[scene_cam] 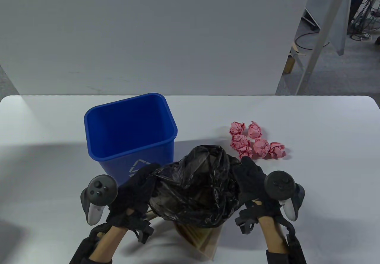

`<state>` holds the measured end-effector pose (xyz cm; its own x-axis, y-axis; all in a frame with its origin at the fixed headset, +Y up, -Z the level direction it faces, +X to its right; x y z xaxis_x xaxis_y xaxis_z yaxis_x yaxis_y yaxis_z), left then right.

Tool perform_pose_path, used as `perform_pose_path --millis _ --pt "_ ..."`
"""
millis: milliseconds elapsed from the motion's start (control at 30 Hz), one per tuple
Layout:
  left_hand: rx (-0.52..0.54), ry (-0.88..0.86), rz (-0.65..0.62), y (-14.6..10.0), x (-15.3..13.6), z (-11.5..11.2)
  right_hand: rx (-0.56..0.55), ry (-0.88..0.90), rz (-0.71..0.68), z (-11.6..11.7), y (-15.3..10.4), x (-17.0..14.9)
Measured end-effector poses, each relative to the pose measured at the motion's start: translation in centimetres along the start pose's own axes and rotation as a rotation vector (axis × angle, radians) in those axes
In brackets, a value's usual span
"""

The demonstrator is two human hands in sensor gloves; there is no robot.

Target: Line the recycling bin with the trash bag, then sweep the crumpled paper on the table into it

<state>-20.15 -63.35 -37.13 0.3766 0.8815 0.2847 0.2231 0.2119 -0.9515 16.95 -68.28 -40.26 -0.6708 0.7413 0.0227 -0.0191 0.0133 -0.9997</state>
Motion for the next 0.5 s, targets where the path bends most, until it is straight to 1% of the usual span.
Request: perform_pose_path --millis 33,67,133,167,233,267,300,333,367,433,467,500 --pt "0.0 -0.001 -0.002 0.0 0.0 -0.1 0.025 0.011 0.015 0.6 0.2 -0.2" --pt "-0.009 -0.002 -0.001 0.0 0.1 -0.3 0.089 0.026 0.04 2.2 0.8 -0.5" --pt "-0.025 -0.001 -0.005 0.0 0.1 -0.5 0.142 -0.002 0.037 3.8 1.3 -0.4" --pt "-0.025 0.001 -0.005 0.0 0.1 -0.5 0.152 -0.032 0.029 4.3 1.6 -0.2" --pt "-0.02 0.008 -0.004 0.0 0.1 -0.4 0.121 -0.064 -0.012 4.1 1.7 0.7" --pt "-0.015 0.011 -0.001 0.1 0.0 -0.3 0.058 -0.062 -0.046 3.1 1.5 1.3" --pt "-0.006 0.01 0.003 0.1 -0.1 -0.1 -0.033 -0.031 -0.083 1.5 1.1 2.0" --pt "0.0 0.008 0.004 0.1 -0.1 0.0 -0.087 -0.001 -0.11 0.5 0.8 2.4" --pt "0.017 0.001 0.006 0.1 -0.2 0.3 -0.172 0.073 -0.166 -1.3 0.0 2.9" --pt "0.044 -0.012 0.002 0.0 -0.2 0.9 -0.312 0.208 -0.256 -3.9 -1.5 3.6" --pt "0.067 -0.024 -0.007 -0.1 -0.2 1.4 -0.391 0.308 -0.351 -5.8 -2.7 4.2" --pt "0.087 -0.037 -0.018 -0.2 -0.1 1.8 -0.447 0.384 -0.442 -7.2 -3.8 4.9"
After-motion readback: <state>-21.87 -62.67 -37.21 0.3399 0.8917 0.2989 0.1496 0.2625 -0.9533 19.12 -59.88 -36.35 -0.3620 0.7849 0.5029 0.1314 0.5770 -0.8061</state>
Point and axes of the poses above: the tracker on the back of each hand, its own x axis roughly to the thumb side, its own y axis roughly from the wrist to the fingertips, z = x × y, the point moved 5 cm from there along y, roughly from the wrist to the fingertips, and after that the axes turned 6 degrees about -y, right-handed, at the moved point
